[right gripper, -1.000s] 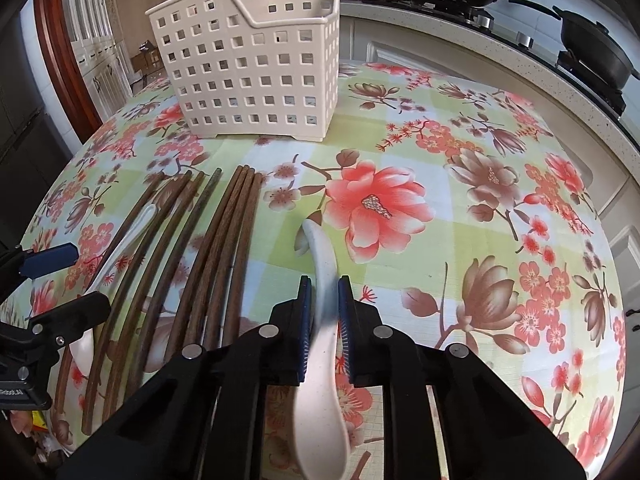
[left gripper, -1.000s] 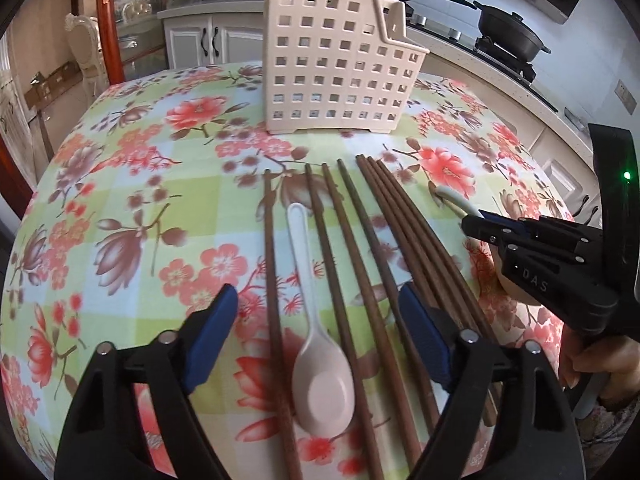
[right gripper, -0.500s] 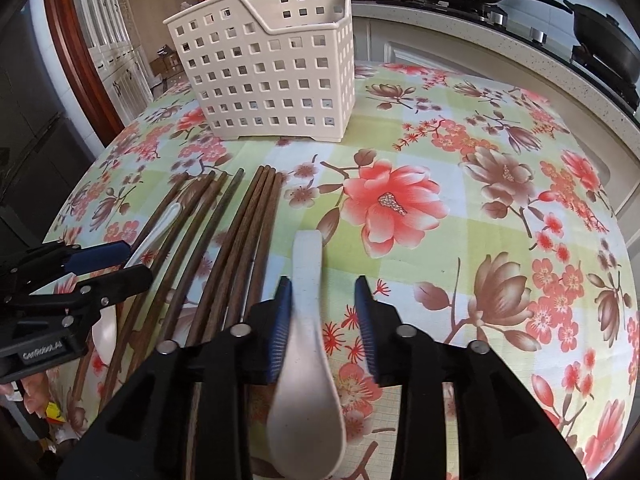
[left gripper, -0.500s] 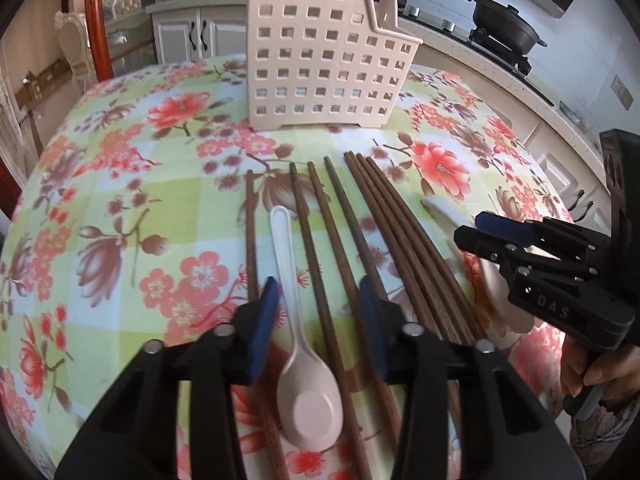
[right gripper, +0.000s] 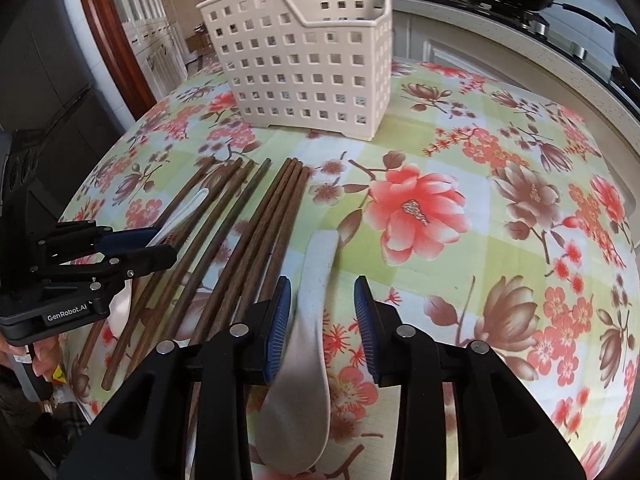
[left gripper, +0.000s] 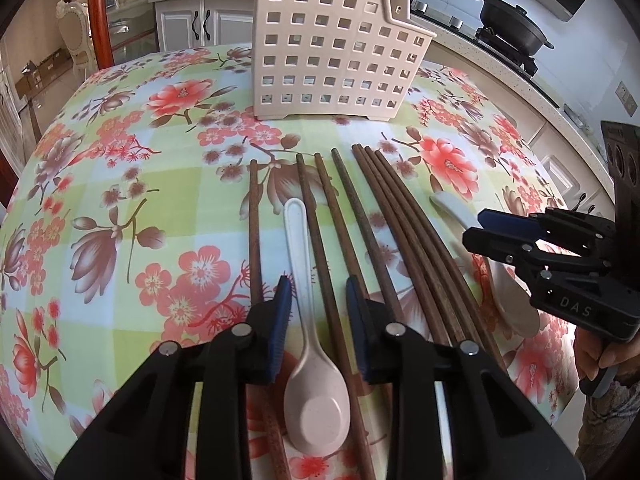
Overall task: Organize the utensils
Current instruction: 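Lower the right tool and grasp a white spoon while the left tool grasps the other spoon, then lift both held spoons and carry them toward the white caddy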
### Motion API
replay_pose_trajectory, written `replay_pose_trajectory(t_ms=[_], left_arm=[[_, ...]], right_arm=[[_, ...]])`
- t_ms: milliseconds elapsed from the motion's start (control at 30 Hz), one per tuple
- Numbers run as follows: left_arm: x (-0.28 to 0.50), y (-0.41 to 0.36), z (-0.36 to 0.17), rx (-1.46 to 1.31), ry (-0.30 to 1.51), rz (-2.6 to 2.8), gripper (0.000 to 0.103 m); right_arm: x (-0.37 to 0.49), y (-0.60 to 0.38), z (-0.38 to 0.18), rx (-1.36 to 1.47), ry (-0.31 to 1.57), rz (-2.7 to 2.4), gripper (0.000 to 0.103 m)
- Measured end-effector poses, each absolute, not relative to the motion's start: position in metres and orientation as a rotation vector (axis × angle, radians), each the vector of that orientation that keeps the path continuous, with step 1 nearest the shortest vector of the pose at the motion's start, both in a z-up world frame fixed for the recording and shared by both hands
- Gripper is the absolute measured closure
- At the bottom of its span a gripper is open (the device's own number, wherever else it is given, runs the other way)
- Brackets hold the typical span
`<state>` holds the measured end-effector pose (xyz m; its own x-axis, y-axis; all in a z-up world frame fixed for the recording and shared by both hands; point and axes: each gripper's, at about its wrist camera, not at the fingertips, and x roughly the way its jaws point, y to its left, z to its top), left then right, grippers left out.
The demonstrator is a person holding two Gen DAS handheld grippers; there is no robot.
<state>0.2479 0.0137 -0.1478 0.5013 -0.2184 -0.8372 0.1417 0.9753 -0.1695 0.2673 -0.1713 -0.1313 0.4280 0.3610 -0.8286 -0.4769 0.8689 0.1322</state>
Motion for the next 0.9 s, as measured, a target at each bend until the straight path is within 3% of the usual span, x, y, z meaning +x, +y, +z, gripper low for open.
replay_pose_trajectory(t_ms=[500, 600, 667, 900], left_arm=[[0.254, 0.012, -0.148, -0.052, 1.036, -0.207, 0.084], [0.254, 0.013, -0.145, -0.049, 1.022, -0.201, 0.096], [0.252, 0.015, -0.142, -0.059, 1.012, -0.2, 0.099], [0.239, 0.019, -0.134, -0.084, 0.976, -0.213, 0.099]], right_arm=[[0.281, -0.162, -0.136, -0.208, 1.025, 0.502, 0.087], [0.279, -0.166, -0.133, -0.188, 1.015, 0.498, 0.087], [0.276, -0.169, -0.128, -0.174, 1.0, 0.497, 0.087], [0.265, -0.17, -0.112, -0.17, 0.953, 0.49, 0.087]])
